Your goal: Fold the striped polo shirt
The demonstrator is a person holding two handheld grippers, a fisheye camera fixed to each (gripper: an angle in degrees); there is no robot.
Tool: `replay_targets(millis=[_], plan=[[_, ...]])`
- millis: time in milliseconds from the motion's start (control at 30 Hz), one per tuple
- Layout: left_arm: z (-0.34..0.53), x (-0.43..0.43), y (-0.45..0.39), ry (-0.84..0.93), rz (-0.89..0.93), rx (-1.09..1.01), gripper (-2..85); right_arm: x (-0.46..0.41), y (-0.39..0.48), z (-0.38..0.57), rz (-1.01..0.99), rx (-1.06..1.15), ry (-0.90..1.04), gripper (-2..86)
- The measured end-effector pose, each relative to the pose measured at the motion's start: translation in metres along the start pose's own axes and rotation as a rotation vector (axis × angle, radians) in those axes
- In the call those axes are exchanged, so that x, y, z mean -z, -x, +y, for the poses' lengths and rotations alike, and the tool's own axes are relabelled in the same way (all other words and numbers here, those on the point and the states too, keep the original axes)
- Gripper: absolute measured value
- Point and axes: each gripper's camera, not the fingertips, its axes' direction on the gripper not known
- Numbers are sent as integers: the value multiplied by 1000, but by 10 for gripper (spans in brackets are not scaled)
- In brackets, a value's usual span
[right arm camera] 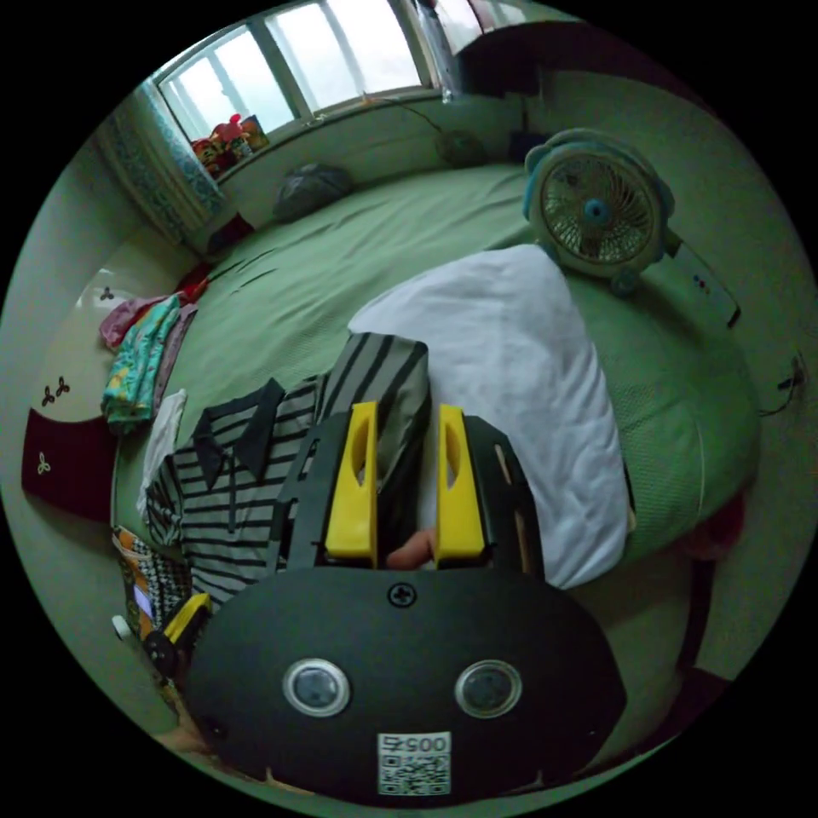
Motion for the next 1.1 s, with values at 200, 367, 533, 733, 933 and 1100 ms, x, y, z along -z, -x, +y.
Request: replay_targets(millis=[200, 367, 533, 733, 933, 1100], plan=[[-16, 16, 4, -97, 267, -85, -6, 25, 37, 5, 55, 121, -114, 17], [-32, 4, 9, -66, 265, -108, -2, 44, 121, 18, 33, 308, -148, 6], [-45, -2, 27, -58, 282, -96, 34, 1, 204, 37, -260, 405, -54, 49], [-41, -12, 65, -23, 298, -67, 56, -51, 202, 74, -149, 367, -6, 66], [-30, -26, 95, 14, 287, -54, 58, -100, 171, 93, 143, 296, 69, 75], [-17, -31, 141, 27, 268, 33, 64, -118, 174, 100, 188, 302, 111, 50]])
